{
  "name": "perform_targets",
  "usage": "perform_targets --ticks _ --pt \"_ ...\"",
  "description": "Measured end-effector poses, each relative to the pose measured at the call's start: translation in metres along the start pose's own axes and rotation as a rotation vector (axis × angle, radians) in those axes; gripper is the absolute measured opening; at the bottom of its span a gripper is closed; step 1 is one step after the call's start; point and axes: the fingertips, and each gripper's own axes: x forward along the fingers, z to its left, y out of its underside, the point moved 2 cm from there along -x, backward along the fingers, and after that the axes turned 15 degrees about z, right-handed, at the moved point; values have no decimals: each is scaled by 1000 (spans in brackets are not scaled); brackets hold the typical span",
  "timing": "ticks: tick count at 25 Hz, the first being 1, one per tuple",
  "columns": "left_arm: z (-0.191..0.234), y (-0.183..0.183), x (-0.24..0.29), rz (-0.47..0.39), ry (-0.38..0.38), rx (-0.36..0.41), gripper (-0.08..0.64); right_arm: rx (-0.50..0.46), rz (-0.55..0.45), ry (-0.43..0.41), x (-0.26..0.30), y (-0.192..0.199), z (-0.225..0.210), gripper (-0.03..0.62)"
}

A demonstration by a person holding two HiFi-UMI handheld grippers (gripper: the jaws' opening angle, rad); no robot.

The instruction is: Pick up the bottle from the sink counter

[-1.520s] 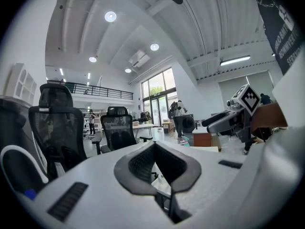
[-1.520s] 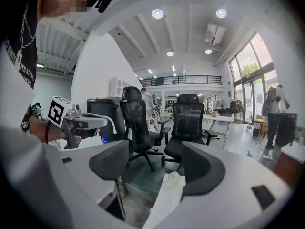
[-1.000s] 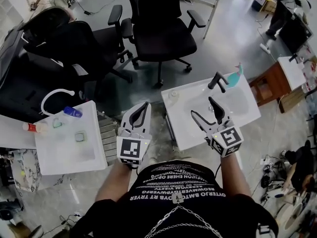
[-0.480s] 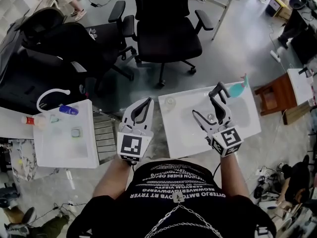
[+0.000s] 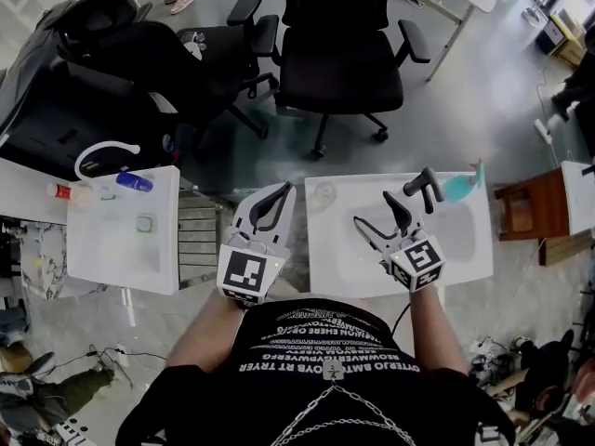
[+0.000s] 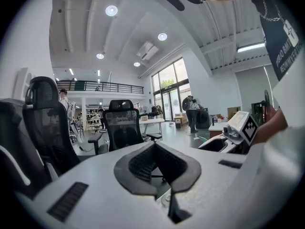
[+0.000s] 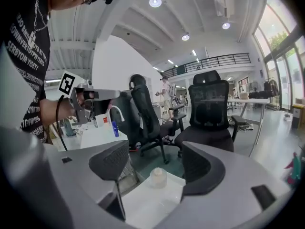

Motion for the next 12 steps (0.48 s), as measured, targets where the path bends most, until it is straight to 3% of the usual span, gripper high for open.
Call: perform_targets --ticks 7,12 --pt "26 32 -6 72 -65 -4 5 -39 114 -90 66 34 11 327" --pt "46 53 3 121 -70 -20 5 -81 164 -141 119 50 13 328"
